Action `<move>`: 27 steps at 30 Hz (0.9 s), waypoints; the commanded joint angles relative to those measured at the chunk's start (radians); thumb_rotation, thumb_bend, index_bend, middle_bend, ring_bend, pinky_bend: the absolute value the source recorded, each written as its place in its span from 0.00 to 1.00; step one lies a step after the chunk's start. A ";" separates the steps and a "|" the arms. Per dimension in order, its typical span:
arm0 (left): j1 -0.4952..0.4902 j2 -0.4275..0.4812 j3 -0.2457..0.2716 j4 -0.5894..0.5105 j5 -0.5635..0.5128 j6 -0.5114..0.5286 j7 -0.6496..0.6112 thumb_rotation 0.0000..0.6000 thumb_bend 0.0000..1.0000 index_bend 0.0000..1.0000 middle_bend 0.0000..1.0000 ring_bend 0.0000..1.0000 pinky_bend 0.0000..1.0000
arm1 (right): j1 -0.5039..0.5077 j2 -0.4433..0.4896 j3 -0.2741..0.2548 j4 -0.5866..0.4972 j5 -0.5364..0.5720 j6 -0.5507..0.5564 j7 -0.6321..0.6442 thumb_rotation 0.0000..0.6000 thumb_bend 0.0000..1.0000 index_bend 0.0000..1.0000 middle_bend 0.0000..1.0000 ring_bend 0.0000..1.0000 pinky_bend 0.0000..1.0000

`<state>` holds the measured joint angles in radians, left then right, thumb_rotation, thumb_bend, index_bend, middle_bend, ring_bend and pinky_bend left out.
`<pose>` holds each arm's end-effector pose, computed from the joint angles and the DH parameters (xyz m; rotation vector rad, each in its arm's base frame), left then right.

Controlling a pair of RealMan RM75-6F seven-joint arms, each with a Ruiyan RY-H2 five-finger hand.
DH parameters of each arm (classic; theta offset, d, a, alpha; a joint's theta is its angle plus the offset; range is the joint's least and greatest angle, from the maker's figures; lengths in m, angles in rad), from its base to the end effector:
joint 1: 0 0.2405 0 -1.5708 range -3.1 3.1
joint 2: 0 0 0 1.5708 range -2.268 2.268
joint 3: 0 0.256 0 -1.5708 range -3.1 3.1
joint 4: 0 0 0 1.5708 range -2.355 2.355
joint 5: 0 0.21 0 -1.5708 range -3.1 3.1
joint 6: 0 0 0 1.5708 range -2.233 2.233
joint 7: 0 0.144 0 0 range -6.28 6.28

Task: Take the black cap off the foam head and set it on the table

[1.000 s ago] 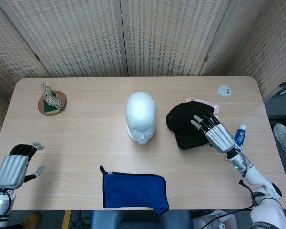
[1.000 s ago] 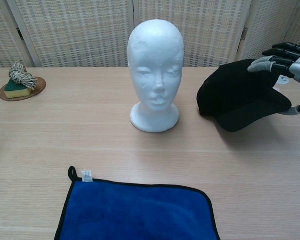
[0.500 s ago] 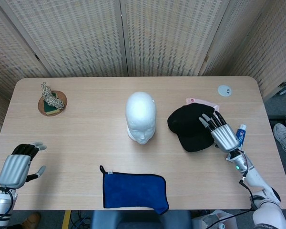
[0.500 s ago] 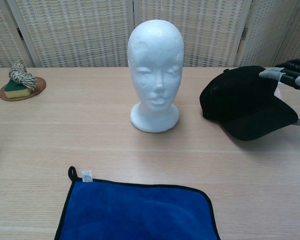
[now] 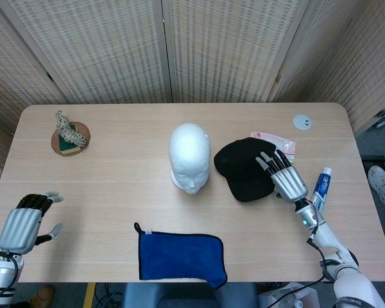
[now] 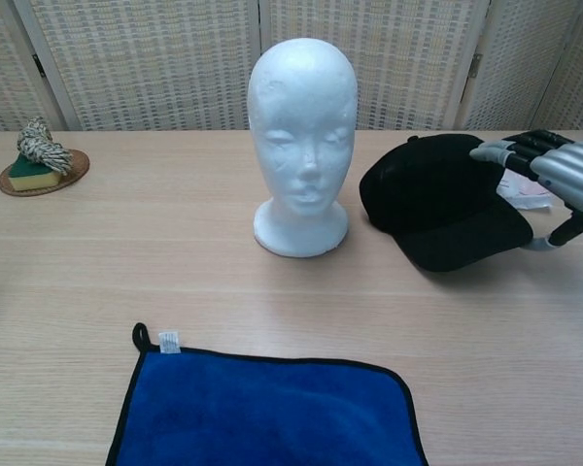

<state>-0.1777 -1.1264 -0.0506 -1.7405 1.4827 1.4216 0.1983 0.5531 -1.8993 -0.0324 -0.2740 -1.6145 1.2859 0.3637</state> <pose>-0.2709 0.2044 0.1380 -1.5008 -0.8468 -0.8878 -0.3064 -0.3485 0.0068 1.8116 -0.5443 0.9010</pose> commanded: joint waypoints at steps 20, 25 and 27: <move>-0.007 -0.008 -0.005 0.019 -0.001 -0.006 -0.015 1.00 0.22 0.30 0.26 0.24 0.18 | -0.085 0.189 0.033 -0.252 0.019 0.167 -0.083 1.00 0.00 0.00 0.00 0.00 0.00; -0.010 -0.010 -0.014 0.026 -0.006 -0.002 -0.016 1.00 0.22 0.30 0.26 0.25 0.18 | -0.118 0.275 0.060 -0.397 0.042 0.210 -0.163 1.00 0.00 0.00 0.00 0.00 0.00; -0.012 -0.013 -0.018 0.030 -0.009 0.000 -0.016 1.00 0.22 0.30 0.26 0.24 0.18 | -0.134 0.321 0.070 -0.474 0.051 0.227 -0.193 1.00 0.00 0.00 0.00 0.00 0.00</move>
<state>-0.1890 -1.1388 -0.0682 -1.7106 1.4746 1.4212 0.1824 0.4443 -1.6375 0.0192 -0.6627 -1.5792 1.4835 0.2180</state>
